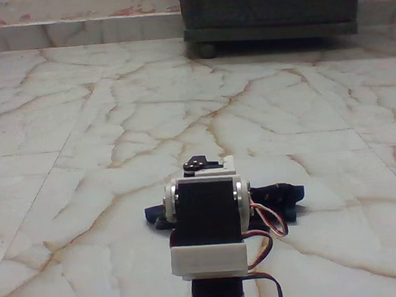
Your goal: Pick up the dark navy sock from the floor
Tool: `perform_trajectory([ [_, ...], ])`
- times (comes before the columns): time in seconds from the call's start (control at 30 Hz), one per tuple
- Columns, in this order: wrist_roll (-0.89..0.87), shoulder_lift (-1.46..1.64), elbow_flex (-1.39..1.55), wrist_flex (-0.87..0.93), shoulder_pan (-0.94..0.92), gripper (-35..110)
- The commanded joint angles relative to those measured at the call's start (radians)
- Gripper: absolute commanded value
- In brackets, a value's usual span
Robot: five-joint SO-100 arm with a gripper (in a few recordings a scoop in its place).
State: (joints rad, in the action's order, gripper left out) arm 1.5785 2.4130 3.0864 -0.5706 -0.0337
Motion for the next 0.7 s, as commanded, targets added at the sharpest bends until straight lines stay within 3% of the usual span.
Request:
perform_trajectory([
  [0.0, -0.011, 0.029, -0.003, 0.003, -0.002, 0],
  [0.17, -0.118, -0.028, -0.043, 0.014, -0.009, 0],
  [0.67, -0.773, -0.503, -0.773, 0.518, -0.002, 0],
])
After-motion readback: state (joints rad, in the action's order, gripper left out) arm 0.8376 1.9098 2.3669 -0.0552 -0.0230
